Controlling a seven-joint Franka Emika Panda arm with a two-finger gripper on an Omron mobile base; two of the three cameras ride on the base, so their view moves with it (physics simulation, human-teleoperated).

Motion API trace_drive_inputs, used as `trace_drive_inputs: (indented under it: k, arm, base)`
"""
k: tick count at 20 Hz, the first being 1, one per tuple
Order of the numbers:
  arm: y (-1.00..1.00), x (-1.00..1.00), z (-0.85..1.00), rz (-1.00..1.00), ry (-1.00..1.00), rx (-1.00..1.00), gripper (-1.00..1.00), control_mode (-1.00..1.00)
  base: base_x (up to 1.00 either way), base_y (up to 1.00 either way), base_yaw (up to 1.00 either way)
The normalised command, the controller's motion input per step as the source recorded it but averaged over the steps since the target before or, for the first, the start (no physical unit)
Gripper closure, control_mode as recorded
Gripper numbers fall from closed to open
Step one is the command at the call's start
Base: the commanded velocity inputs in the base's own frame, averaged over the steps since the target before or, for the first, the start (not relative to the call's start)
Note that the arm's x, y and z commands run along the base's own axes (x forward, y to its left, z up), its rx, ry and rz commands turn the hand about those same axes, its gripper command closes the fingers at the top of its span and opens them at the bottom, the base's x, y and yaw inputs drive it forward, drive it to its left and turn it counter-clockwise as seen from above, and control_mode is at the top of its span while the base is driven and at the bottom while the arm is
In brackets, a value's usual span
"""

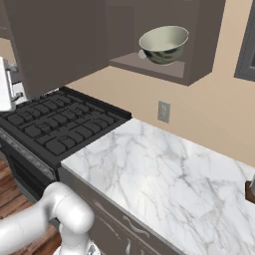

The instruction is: Pick the mug and place it in the sink. Pick the bowl and place it in the open cabinet and then close the cabinet.

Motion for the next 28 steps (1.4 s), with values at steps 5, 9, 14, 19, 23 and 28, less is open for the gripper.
trace_drive_inputs:
  k: [5, 9, 14, 19, 23, 28]
  arm:
    - [-1.00, -0.29, 0.00, -0.22, -0.17, 0.14, -1.00, -1.00]
    - [-1.00, 0.00, 0.00, -0.22, 0.00, 0.17, -1.00, -1.00]
    - [-0.79, 0.59, 0.00, -0.20, 0.07, 0.12, -1.00, -1.00]
    - [-0.81, 1.00, -0.13, -0.18, 0.20, 0.05, -1.00, -1.00]
    - [-0.98, 1.00, -0.09, -0.17, 0.17, 0.06, -1.00, -1.00]
    - [-1.00, 1.00, -0.10, -0.19, 0.32, 0.09, -1.00, -1.00]
  base:
    - [0.00, 0.00, 0.00]
    - [0.00, 0.00, 0.00]
    - [0.00, 0.00, 0.00]
    - [0.00, 0.00, 0.00]
    - [0.00, 0.00, 0.00]
    - [0.00, 0.00, 0.00]
